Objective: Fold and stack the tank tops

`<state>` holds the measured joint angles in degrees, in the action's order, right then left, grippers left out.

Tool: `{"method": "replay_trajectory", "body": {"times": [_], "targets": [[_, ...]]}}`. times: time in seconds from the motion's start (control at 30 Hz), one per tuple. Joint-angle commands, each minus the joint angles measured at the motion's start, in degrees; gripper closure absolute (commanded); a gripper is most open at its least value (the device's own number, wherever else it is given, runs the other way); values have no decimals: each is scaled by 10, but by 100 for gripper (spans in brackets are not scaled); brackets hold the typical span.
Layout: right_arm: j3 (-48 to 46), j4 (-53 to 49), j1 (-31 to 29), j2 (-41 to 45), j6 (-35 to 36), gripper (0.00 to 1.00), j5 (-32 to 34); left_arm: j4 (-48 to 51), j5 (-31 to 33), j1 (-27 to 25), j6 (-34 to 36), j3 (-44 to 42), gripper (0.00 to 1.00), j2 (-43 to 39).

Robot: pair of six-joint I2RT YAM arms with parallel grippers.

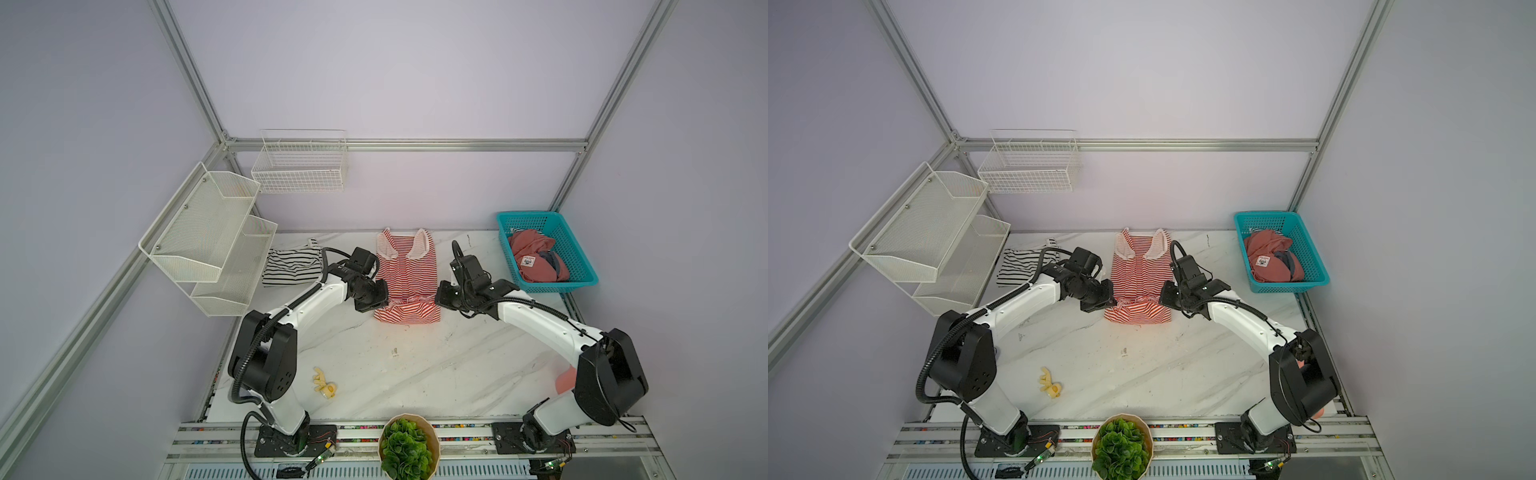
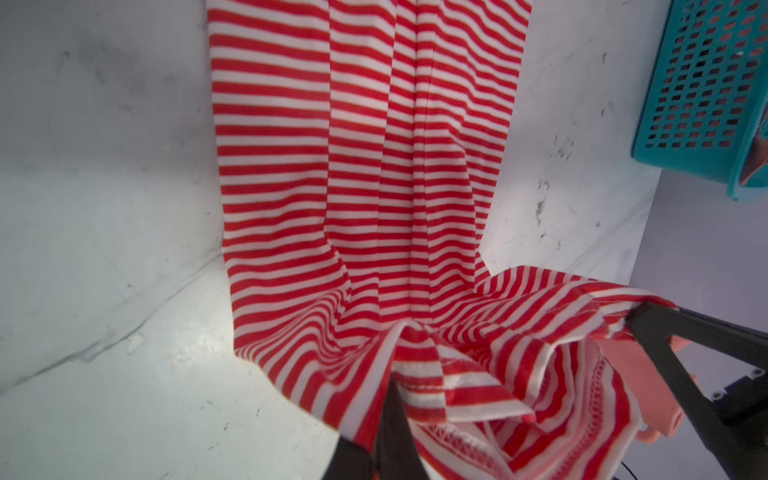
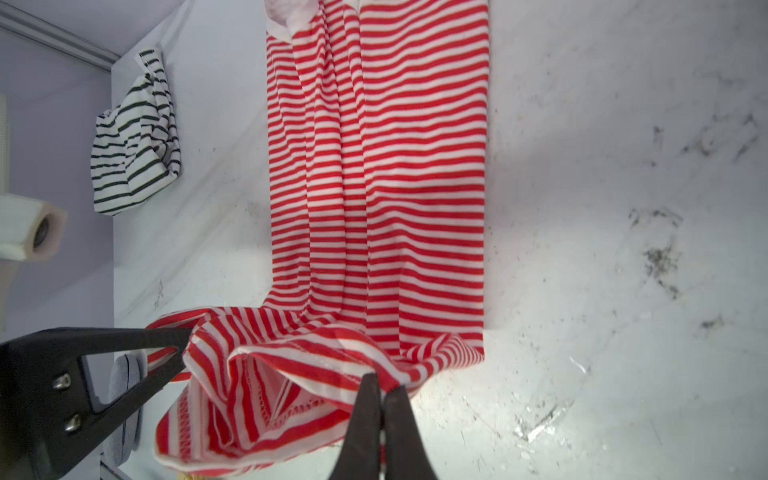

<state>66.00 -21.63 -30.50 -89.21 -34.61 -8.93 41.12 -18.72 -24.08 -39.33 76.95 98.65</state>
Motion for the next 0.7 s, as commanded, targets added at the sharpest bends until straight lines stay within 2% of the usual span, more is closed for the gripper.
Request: {"method": "replay_trajectory", "body": {"times": [0.0, 0.3, 0.67], "targets": [[42, -2, 24, -39, 52, 100, -16, -2, -19, 19, 19, 83, 100, 23], [178, 1, 78, -158, 102, 100, -61, 2, -44, 55, 30, 198, 100, 114], [288, 0, 113, -298, 134, 100, -126, 46, -56, 80, 69, 356, 99, 243]]}}
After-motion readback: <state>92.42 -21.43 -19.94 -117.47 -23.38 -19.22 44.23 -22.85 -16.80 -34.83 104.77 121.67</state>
